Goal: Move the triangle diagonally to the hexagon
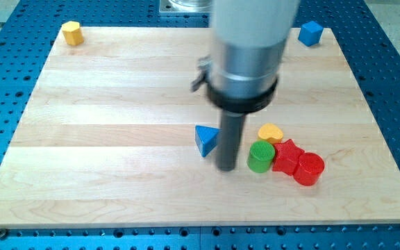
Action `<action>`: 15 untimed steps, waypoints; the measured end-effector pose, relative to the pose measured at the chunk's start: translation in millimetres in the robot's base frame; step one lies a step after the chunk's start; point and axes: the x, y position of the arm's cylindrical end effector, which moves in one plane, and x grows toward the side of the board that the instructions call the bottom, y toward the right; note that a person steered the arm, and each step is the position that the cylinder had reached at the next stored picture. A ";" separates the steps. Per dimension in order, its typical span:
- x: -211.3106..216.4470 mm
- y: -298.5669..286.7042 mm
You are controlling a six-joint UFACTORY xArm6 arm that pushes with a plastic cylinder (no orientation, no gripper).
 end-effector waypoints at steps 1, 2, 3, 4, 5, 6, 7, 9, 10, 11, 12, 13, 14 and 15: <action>-58.6 -60.8; -56.0 -56.5; -9.7 -50.1; -22.2 14.5; -92.0 -25.0; -131.8 -97.4; -118.3 -120.0; -126.4 -194.0; -175.2 -238.7; -189.3 -246.4; -133.2 -236.0; -140.5 -175.8; -197.9 -186.5; -223.5 -198.2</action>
